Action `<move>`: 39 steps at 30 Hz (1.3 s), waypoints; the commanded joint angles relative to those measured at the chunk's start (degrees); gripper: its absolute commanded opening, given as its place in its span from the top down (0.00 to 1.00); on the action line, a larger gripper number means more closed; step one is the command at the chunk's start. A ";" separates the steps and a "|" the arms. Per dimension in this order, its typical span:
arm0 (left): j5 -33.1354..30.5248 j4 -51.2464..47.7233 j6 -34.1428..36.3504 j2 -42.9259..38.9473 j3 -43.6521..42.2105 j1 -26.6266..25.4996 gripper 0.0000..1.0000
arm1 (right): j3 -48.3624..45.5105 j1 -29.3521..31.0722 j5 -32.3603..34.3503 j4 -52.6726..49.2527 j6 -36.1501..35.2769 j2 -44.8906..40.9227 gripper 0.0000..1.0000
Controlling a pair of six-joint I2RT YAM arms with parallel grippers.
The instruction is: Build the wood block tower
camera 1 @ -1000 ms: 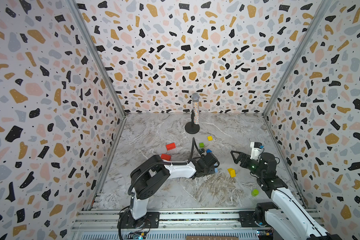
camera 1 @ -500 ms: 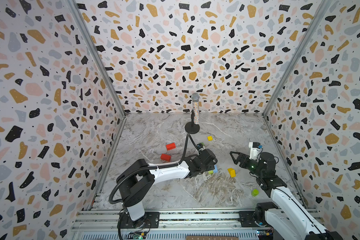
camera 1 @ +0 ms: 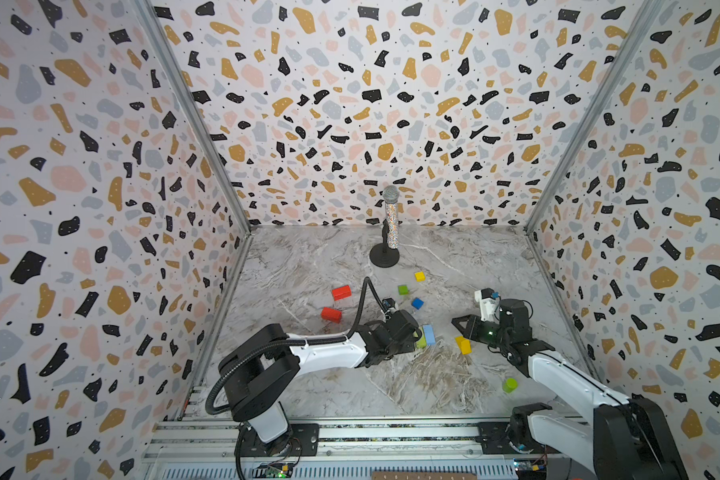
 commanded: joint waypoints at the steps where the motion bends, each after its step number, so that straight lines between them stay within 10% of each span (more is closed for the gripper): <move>1: 0.59 3.68 1.58 1.73 -0.26 0.63 0.88 | 2.85 1.95 0.33 -1.49 -2.14 2.88 0.85; 39: 5.07 8.24 3.02 11.30 5.12 1.77 0.87 | 5.64 5.27 5.73 -3.57 -4.74 8.78 0.83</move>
